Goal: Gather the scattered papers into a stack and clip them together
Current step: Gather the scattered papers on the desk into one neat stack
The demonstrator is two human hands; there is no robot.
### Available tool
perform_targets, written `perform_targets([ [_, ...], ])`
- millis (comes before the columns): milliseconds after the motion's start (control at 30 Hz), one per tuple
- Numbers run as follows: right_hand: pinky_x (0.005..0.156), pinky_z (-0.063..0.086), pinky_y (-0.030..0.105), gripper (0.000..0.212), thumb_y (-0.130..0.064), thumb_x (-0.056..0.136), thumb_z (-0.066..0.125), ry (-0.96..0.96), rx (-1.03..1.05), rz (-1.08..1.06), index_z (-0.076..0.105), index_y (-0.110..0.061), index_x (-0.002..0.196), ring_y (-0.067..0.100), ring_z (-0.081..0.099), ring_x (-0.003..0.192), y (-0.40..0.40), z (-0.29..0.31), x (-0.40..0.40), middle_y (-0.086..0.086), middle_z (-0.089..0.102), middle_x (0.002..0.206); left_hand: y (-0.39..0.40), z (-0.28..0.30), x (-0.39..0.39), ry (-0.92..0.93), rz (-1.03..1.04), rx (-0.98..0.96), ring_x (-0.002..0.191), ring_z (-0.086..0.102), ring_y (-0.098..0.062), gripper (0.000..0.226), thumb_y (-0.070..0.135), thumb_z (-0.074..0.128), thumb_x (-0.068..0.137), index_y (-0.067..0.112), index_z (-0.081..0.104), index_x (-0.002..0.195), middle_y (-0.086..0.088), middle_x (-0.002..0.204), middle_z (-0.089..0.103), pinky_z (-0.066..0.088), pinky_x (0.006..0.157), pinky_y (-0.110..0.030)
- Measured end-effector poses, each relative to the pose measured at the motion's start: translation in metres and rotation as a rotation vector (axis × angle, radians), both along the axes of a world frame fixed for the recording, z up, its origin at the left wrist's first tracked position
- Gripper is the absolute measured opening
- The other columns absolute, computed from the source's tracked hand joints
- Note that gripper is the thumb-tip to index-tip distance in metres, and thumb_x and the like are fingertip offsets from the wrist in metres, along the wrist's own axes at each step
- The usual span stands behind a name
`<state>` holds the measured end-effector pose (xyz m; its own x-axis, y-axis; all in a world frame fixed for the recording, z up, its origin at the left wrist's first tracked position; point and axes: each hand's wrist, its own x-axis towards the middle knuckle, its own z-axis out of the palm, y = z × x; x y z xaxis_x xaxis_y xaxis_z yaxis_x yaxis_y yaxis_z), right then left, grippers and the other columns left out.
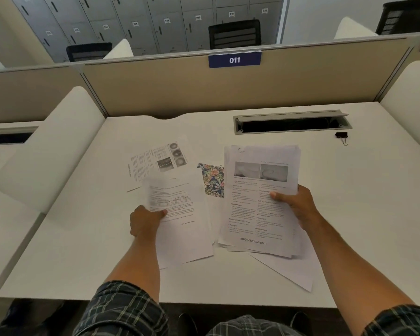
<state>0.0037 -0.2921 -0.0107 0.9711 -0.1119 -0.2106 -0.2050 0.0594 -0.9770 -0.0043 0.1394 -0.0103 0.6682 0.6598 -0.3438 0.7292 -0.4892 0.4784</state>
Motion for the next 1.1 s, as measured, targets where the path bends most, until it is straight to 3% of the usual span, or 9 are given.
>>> perform_targets([
  [100,0.081,0.065,0.046,0.074,-0.037,0.049,0.101,0.005,0.013,0.000,0.077,-0.014,0.115,0.030,0.080,0.095,-0.003,-0.004,0.002,0.008,0.082,0.106,0.004,-0.002,-0.004,-0.200,-0.043,-0.042,0.104,0.069,-0.041,0.035,0.031,0.082,0.086,0.002,0.070,0.102,-0.018,0.106,0.073,0.052,0.083,-0.040],
  [200,0.083,0.064,0.048,0.073,-0.037,0.050,0.102,0.010,0.016,-0.002,0.077,-0.014,0.115,0.031,0.080,0.096,-0.005,-0.007,0.003,0.008,0.082,0.107,0.004,0.000,-0.006,-0.333,-0.017,-0.097,0.091,0.071,-0.036,0.015,0.022,0.074,0.092,0.009,0.076,0.098,-0.008,0.090,0.074,0.046,0.074,-0.032],
  [300,0.083,0.065,0.049,0.074,-0.037,0.049,0.102,0.015,0.015,-0.008,0.077,-0.014,0.115,0.031,0.080,0.096,-0.006,-0.008,0.003,0.008,0.082,0.107,0.003,0.002,-0.007,-0.401,0.029,-0.089,0.088,0.070,-0.034,0.021,0.019,0.067,0.095,0.012,0.081,0.108,-0.011,0.095,0.079,0.047,0.076,-0.030],
  [467,0.081,0.065,0.047,0.071,-0.038,0.051,0.102,0.014,0.013,-0.019,0.078,-0.016,0.114,0.030,0.080,0.094,-0.009,-0.008,0.001,0.008,0.082,0.106,-0.001,0.009,-0.001,-0.504,0.118,-0.080,0.102,0.073,-0.036,0.028,0.024,0.068,0.098,0.011,0.077,0.122,-0.015,0.109,0.079,0.058,0.091,-0.035],
  [633,0.071,0.066,0.039,0.063,-0.033,0.052,0.101,0.010,0.027,-0.035,0.079,-0.018,0.109,0.029,0.081,0.092,-0.010,-0.006,-0.001,0.008,0.082,0.104,-0.005,0.019,0.011,-0.596,0.130,-0.061,0.099,0.072,-0.034,0.028,0.017,0.061,0.101,0.009,0.076,0.123,-0.015,0.111,0.078,0.055,0.086,-0.031],
  [800,0.070,0.066,0.038,0.055,-0.025,0.060,0.099,0.021,0.022,-0.046,0.078,-0.017,0.110,0.028,0.081,0.090,-0.010,-0.005,-0.001,0.007,0.083,0.102,-0.004,0.023,0.027,-0.680,0.172,-0.363,0.090,0.070,-0.031,0.017,0.013,0.065,0.098,0.001,0.078,0.098,-0.012,0.090,0.075,0.060,0.088,-0.042],
  [900,0.069,0.065,0.037,0.052,-0.020,0.064,0.098,0.025,0.013,-0.055,0.078,-0.016,0.111,0.028,0.081,0.090,-0.010,-0.005,-0.001,0.006,0.083,0.102,-0.008,0.029,0.032,-0.690,0.163,-0.704,0.097,0.072,-0.029,0.018,0.009,0.069,0.098,0.001,0.076,0.112,-0.013,0.105,0.076,0.059,0.093,-0.041],
  [1033,0.070,0.065,0.037,0.049,-0.015,0.069,0.096,0.037,0.004,-0.066,0.077,-0.013,0.114,0.029,0.081,0.089,-0.009,-0.006,-0.001,0.007,0.083,0.101,-0.015,0.035,0.037,-0.623,0.033,-0.930,0.088,0.078,-0.023,0.010,0.016,0.072,0.097,0.012,0.081,0.100,-0.010,0.105,0.081,0.064,0.077,-0.038],
  [1100,0.068,0.065,0.037,0.048,-0.014,0.070,0.095,0.039,-0.002,-0.069,0.077,-0.013,0.114,0.028,0.081,0.088,-0.008,-0.005,0.000,0.006,0.083,0.100,-0.017,0.039,0.040,-0.640,0.040,-1.053,0.091,0.078,-0.024,0.012,0.015,0.072,0.096,0.014,0.082,0.103,-0.009,0.107,0.081,0.064,0.080,-0.040],
])
